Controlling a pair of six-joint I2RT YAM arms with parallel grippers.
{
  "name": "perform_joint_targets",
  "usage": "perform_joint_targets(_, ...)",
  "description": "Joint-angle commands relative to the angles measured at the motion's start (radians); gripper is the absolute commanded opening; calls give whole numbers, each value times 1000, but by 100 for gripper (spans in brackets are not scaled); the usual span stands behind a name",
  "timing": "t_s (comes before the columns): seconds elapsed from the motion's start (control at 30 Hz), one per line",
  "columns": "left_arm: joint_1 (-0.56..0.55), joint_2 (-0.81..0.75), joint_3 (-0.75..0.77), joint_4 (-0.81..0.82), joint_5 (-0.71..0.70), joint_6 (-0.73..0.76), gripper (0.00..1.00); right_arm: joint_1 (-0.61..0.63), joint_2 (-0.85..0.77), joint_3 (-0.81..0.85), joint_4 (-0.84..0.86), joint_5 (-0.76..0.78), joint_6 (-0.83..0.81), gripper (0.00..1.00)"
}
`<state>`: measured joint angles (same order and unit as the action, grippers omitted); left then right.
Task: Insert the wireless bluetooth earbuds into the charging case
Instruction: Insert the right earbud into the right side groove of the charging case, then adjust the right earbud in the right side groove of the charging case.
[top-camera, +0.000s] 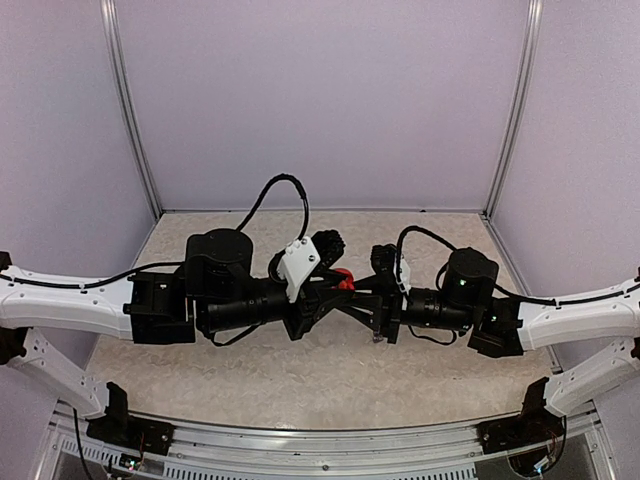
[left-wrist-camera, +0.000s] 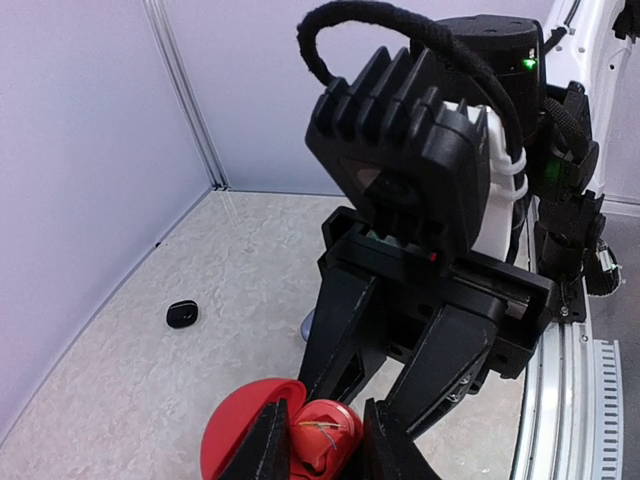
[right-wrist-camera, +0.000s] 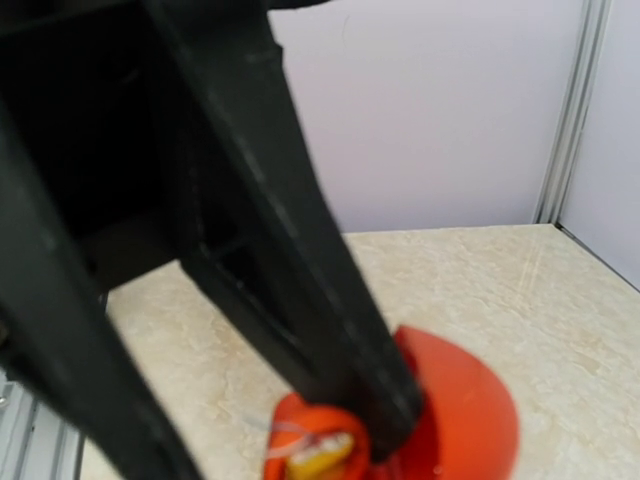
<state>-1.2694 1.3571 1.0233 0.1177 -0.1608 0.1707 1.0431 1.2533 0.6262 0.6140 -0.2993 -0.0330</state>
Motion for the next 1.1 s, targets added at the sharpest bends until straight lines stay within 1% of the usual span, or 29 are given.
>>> perform_joint_targets(0.0,-4,-8,24,-33,16,16,30,6,-14,8,39,-9,-1,0)
perform_joint_targets(0.13,-15,-34,34,-5,22,36,37,6,-13,-2,45,-7,7,0)
perform_joint_targets(0.43,-25,-95,18,51,22,75,47,5,-2,-17,60,-10,27,0)
perform_joint_targets(0.7,-18,-145,-21,81,-5,53,47,5,-10,-21,58,-13,28,0)
perform_joint_targets(0.8,-5,-143,-17,44,-18,29,43,6,-14,-24,64,-25,30,0)
perform_joint_targets(0.9,-1,-124,-9,5,-15,20,42,6,-15,-22,61,-35,30,0)
perform_joint_targets(0.97,-1,-110,-4,-12,-10,18,44,6,-15,-20,57,-42,31,0)
perform_joint_targets(1.07,-1,-97,1,-21,-14,18,50,6,-16,-19,55,-53,30,0)
